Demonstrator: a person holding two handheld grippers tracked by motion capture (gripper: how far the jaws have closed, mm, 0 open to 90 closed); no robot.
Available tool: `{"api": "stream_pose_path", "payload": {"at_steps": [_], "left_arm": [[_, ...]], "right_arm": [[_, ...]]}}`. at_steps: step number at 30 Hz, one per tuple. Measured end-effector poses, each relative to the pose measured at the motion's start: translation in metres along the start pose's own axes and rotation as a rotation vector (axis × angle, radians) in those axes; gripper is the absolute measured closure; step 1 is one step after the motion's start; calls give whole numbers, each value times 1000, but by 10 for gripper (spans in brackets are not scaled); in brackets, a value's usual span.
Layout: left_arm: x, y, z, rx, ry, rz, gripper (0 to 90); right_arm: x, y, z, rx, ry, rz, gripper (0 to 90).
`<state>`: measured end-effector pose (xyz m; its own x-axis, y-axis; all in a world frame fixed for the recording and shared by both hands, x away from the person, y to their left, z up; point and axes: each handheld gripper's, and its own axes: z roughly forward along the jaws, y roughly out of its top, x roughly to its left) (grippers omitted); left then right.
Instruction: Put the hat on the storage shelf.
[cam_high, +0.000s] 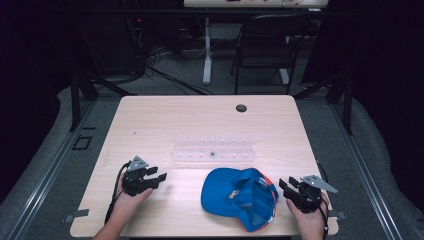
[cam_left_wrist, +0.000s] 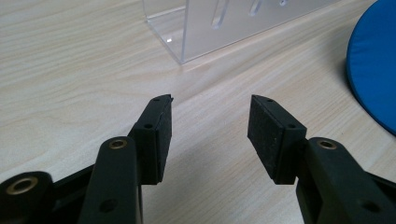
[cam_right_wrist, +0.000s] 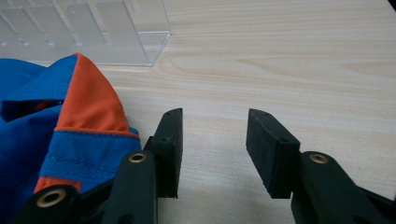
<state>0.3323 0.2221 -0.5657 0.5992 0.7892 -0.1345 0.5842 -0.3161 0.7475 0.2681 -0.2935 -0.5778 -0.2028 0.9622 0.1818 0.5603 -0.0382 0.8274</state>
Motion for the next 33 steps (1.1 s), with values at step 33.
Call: {"api": "stream_pose_path", "payload": {"at_steps": [33], "left_arm": [[-6, -3, 0, 22, 6, 25, 488]], "right_arm": [[7, 32, -39, 258, 269, 214, 618]]}}
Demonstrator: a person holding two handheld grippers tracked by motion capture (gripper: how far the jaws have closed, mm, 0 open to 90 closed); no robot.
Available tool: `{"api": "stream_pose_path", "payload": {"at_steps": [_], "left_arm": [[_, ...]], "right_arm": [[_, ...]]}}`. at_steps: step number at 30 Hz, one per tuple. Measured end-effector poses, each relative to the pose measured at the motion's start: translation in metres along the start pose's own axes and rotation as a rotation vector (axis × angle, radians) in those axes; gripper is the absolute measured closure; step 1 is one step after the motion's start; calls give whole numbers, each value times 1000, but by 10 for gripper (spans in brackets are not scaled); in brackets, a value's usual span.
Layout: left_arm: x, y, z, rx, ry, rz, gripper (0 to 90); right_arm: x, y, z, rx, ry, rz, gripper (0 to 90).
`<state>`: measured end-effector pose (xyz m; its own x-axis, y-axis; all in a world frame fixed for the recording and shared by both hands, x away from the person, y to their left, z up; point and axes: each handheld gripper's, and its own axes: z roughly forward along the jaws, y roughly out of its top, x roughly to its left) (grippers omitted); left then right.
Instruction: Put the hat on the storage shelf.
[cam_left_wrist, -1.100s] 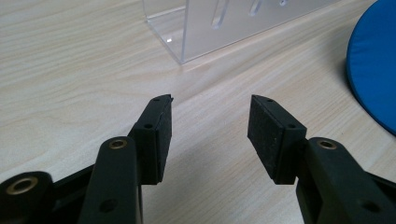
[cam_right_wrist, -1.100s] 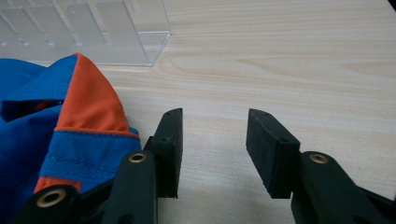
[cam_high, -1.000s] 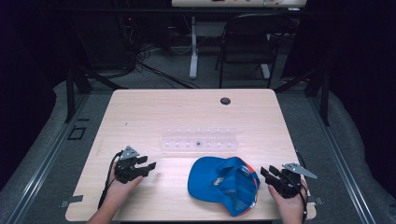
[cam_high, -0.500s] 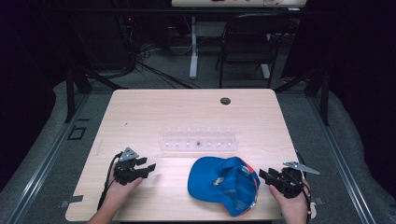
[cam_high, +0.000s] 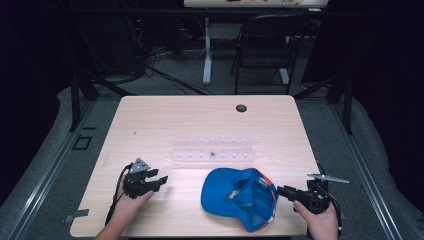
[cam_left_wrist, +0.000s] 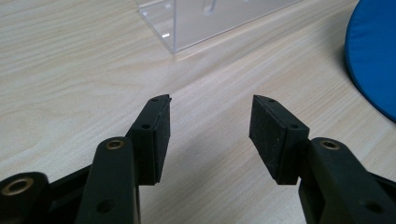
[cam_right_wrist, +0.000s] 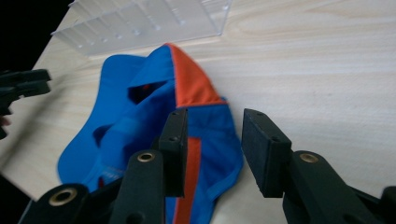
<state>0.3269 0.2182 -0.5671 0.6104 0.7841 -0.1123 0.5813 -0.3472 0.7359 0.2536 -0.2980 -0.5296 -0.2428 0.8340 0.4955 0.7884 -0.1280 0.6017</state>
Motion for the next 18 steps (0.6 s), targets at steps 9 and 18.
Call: {"api": "stream_pose_path", "payload": {"at_steps": [9, 18], "left_arm": [[-5, 0, 1, 6, 5, 18, 487], [-4, 0, 1, 8, 6, 15, 486]], "right_arm": [[4, -9, 0, 99, 49, 1, 603], [1, -22, 12, 149, 90, 17, 603]]}}
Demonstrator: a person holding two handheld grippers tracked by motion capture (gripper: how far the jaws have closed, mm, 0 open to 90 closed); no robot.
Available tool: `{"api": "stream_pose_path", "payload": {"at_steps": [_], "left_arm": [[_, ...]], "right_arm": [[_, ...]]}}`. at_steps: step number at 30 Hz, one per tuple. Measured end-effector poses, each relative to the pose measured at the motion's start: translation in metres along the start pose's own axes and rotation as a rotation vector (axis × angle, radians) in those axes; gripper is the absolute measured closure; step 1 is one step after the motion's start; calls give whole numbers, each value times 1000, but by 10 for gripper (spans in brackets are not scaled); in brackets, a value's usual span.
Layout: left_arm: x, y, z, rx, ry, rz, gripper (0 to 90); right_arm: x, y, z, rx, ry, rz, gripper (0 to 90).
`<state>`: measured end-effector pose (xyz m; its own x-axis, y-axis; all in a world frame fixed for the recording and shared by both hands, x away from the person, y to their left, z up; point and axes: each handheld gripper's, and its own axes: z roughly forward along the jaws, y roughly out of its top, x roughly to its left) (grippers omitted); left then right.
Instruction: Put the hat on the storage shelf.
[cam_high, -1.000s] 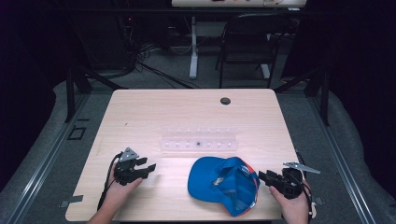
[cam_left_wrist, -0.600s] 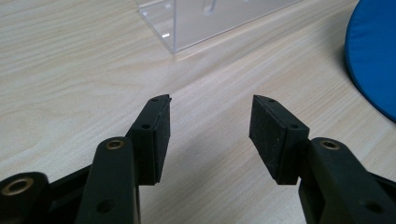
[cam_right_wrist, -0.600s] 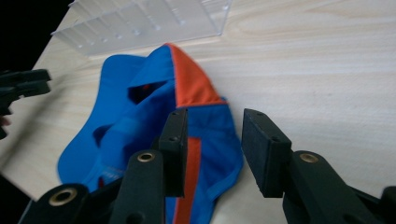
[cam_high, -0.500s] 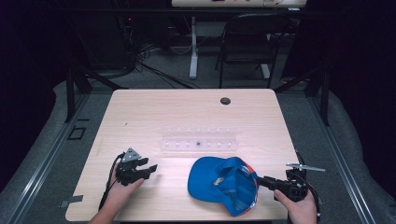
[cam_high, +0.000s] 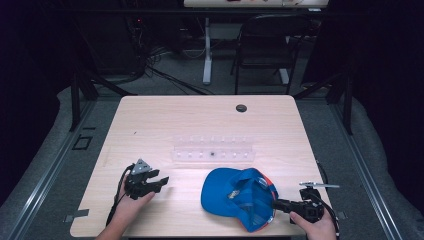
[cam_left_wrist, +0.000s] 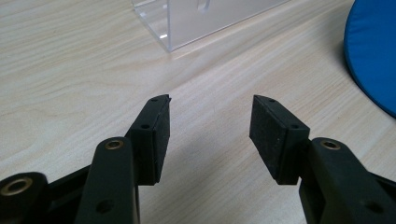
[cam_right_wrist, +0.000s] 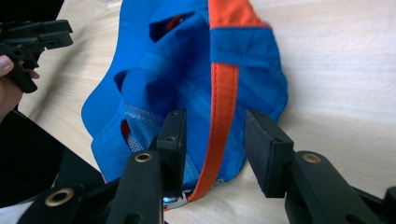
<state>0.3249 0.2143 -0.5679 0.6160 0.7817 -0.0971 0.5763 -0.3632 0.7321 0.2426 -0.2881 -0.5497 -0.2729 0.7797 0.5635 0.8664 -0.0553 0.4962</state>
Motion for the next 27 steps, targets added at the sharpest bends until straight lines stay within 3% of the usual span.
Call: {"api": "stream_pose_path", "payload": {"at_steps": [8, 27], "left_arm": [[-1, 0, 0, 0, 1, 2, 485], [0, 0, 2, 7, 2, 4, 483]], "right_arm": [[1, -2, 8, 18, 10, 4, 609], [4, 3, 4, 33, 73, 16, 680]]}}
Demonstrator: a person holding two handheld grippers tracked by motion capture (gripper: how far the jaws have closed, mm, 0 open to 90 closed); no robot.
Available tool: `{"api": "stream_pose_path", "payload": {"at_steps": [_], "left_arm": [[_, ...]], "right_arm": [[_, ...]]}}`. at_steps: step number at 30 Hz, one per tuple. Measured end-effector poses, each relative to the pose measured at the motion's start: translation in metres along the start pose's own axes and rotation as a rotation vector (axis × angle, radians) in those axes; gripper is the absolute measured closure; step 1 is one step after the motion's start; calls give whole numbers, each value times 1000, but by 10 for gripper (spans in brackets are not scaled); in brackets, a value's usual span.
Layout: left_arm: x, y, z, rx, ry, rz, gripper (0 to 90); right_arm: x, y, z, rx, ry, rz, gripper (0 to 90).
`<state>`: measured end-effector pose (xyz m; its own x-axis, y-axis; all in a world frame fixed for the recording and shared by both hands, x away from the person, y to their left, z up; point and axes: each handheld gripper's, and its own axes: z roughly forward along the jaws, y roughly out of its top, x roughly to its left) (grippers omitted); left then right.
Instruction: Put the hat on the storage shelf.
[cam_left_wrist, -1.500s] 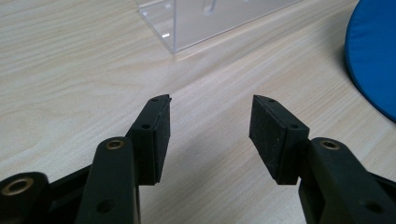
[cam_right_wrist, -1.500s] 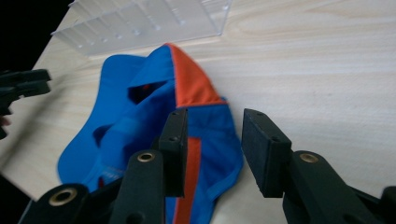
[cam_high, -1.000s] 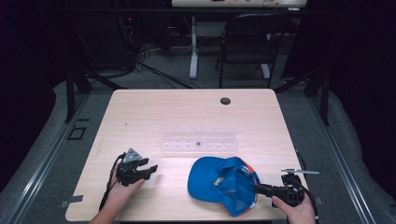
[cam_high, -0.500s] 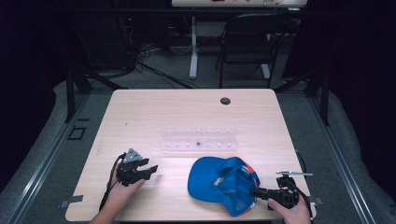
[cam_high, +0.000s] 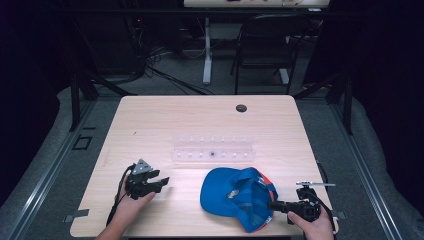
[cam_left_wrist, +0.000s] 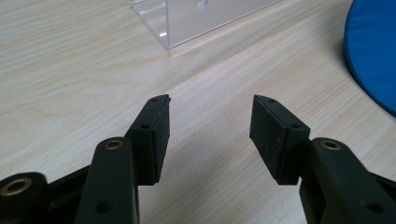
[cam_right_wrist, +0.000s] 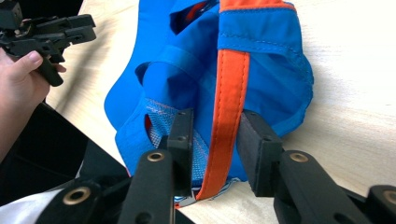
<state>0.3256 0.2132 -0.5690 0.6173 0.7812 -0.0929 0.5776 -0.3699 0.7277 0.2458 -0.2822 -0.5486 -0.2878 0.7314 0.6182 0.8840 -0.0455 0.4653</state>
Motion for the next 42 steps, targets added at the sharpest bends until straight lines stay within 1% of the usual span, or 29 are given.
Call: {"api": "stream_pose_path", "payload": {"at_steps": [3, 4, 6, 7, 8, 13, 19, 21, 27, 28, 29, 30, 31, 33, 34, 35, 37, 38, 40, 42], "left_arm": [[0, 0, 0, 0, 0, 4, 484], [0, 0, 0, 0, 0, 5, 484], [0, 0, 0, 1, 2, 3, 483], [0, 0, 0, 1, 2, 3, 484], [1, 0, 0, 1, 2, 0, 484], [2, 0, -1, 0, 4, -3, 483], [1, 0, 0, -1, 2, -3, 484], [1, 0, -1, -1, 4, -2, 484], [2, 0, -1, -3, 4, -3, 484], [2, 0, -1, -3, 4, -2, 484], [2, 0, -1, -2, 4, -2, 483], [1, 0, -1, -3, 4, -2, 484], [1, 0, -1, -3, 3, -3, 484], [1, 0, -1, -3, 4, -2, 484], [1, 0, -1, -4, 4, -3, 484], [1, 0, -1, -4, 4, -3, 484], [2, 0, -1, -4, 5, -2, 483], [2, 0, -1, -3, 5, -3, 484], [2, 0, -1, -3, 6, -3, 484], [1, 0, -1, -3, 5, -3, 483]], "right_arm": [[1, 1, -1, 5, 7, 1, 682], [1, 2, -2, 5, 22, 9, 685], [1, 3, -3, 9, 31, 13, 695], [1, 3, -3, 2, 34, 23, 695], [1, 3, -3, 2, 34, 23, 700], [0, 4, -2, 27, 43, 30, 753], [0, 6, -3, 33, 57, 56, 769], [0, 7, -3, 37, 64, 54, 770], [2, 11, -3, 49, 60, 61, 773], [3, 11, -3, 42, 57, 69, 773], [2, 13, -3, 50, 55, 60, 774], [3, 14, -3, 41, 46, 75, 774], [3, 16, -4, 50, 48, 70, 774], [3, 17, -4, 50, 43, 73, 775], [3, 20, -5, 54, 32, 80, 775], [3, 20, -5, 54, 32, 80, 775], [4, 24, -7, 73, 30, 80, 776], [5, 25, -8, 82, 6, 78, 776], [6, 28, -9, 84, 14, 75, 776], [7, 32, -10, 93, 0, 74, 777]]}}
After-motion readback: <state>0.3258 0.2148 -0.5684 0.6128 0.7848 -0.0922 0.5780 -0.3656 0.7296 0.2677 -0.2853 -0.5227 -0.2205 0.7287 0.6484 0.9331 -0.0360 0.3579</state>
